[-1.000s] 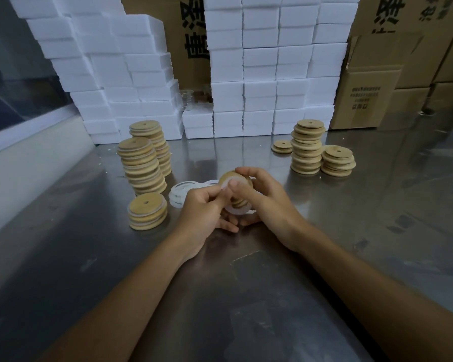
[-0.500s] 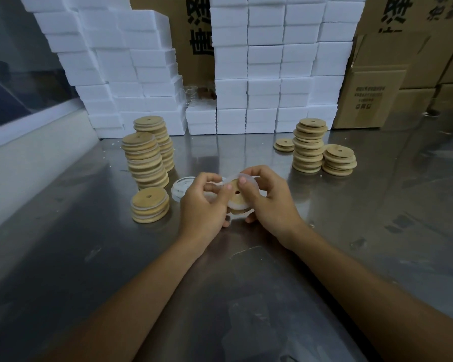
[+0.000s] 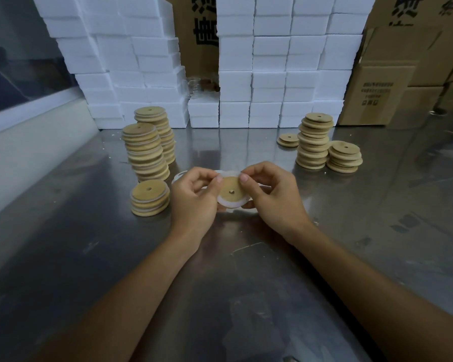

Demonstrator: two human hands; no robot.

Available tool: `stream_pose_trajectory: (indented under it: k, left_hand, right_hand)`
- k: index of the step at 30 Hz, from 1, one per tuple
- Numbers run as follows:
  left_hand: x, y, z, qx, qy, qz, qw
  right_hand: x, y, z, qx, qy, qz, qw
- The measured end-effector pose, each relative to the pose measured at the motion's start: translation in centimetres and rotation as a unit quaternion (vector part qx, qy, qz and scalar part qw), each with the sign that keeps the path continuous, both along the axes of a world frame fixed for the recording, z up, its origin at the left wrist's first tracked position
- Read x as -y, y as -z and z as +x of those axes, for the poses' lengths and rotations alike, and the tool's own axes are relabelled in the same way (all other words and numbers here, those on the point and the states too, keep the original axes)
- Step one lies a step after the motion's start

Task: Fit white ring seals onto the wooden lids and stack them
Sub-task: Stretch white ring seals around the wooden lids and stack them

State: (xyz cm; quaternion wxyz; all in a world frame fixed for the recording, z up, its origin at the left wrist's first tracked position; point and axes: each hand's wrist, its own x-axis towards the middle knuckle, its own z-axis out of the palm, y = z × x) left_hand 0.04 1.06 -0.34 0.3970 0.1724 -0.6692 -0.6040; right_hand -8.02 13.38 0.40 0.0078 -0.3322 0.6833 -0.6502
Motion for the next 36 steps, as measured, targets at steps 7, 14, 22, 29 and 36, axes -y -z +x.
stream_pose_trajectory:
  k: [7, 14, 22, 29, 36]
  left_hand:
    - [0.4, 0.0, 0.1, 0.027, 0.005, 0.007, 1.0]
    - [0.7, -0.2, 0.5, 0.039, 0.012, -0.033, 0.999]
    - [0.7, 0.0, 0.4, 0.039, 0.011, -0.039, 0.998]
    - [1.0, -0.5, 0.9, 0.06, 0.013, -0.081, 0.995]
    - [2.1, -0.6, 1.5, 0.085, -0.028, -0.268, 0.959]
  right_hand:
    - [-0.2, 0.1, -0.4, 0.006, -0.013, 0.016, 1.0]
    - [-0.4, 0.1, -0.5, 0.013, -0.027, 0.023, 0.999]
    - [-0.6, 0.1, -0.4, -0.004, -0.025, 0.03, 0.999]
    - [-0.7, -0.1, -0.7, 0.016, -0.048, 0.031, 0.998]
    - [-0.8, -0.1, -0.6, 0.015, -0.066, 0.038, 0.997]
